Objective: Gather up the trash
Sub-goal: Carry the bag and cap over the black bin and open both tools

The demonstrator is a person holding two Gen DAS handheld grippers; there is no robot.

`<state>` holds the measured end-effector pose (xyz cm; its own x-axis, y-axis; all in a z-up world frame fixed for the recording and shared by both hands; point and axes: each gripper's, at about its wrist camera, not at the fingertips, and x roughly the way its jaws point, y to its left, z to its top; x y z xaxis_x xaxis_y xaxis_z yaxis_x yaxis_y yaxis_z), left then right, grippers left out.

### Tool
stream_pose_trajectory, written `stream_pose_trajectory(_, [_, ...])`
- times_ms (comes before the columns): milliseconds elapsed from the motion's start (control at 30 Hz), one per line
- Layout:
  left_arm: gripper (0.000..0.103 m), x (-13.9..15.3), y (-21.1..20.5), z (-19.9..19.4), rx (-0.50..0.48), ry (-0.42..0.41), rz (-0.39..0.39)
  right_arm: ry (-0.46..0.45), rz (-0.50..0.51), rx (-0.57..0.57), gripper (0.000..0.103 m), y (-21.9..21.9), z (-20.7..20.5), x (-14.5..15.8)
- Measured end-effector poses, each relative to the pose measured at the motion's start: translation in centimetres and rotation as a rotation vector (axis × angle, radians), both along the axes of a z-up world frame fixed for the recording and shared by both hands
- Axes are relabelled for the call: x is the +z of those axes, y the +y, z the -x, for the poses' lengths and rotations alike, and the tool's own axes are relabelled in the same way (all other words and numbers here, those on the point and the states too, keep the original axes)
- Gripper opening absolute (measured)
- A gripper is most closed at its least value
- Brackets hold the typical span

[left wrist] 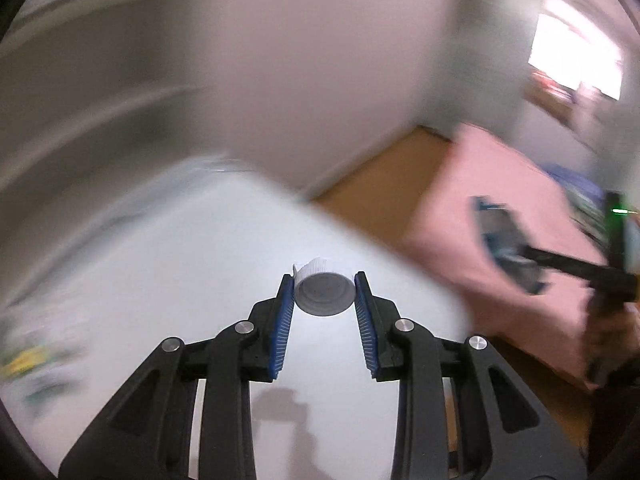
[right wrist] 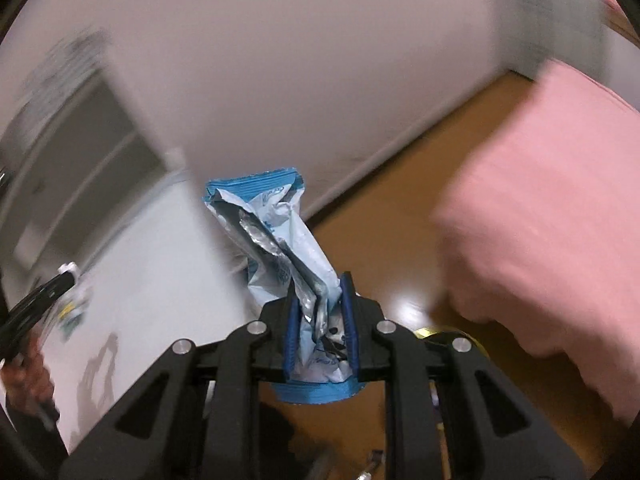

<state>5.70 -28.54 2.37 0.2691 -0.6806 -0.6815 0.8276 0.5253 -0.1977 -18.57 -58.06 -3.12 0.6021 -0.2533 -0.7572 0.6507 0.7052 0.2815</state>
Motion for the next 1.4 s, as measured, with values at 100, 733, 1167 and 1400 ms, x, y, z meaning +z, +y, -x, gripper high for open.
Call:
stream_pose_trajectory(100, [0.03,-2.1,-8.4,5.3,-0.198,0.052,0.005,0.039,-0.031,-0.139,0.02,-3.1,5.5,-2.6])
stream_pose_trajectory(733, [0.03,-27.9,-28.5,15.8,-0.437,0.161,-0.373,0.277,-0.385,-0.388,0.02,-9.3,14.0,-24.6])
stream_pose_trajectory(1167, [0.056,-28.4,-29.3,15.3,-0.397,0.221,-0.386,0.28,-0.428,-0.357,0.02,-10.2,12.9,-25.4])
stream_pose_trajectory(1400, [0.068,-24.2,-28.5,15.5,-0.398,0.227,-0.315,0.261,-0.404,-0.329,0.057,-10.0,11.7,-24.5])
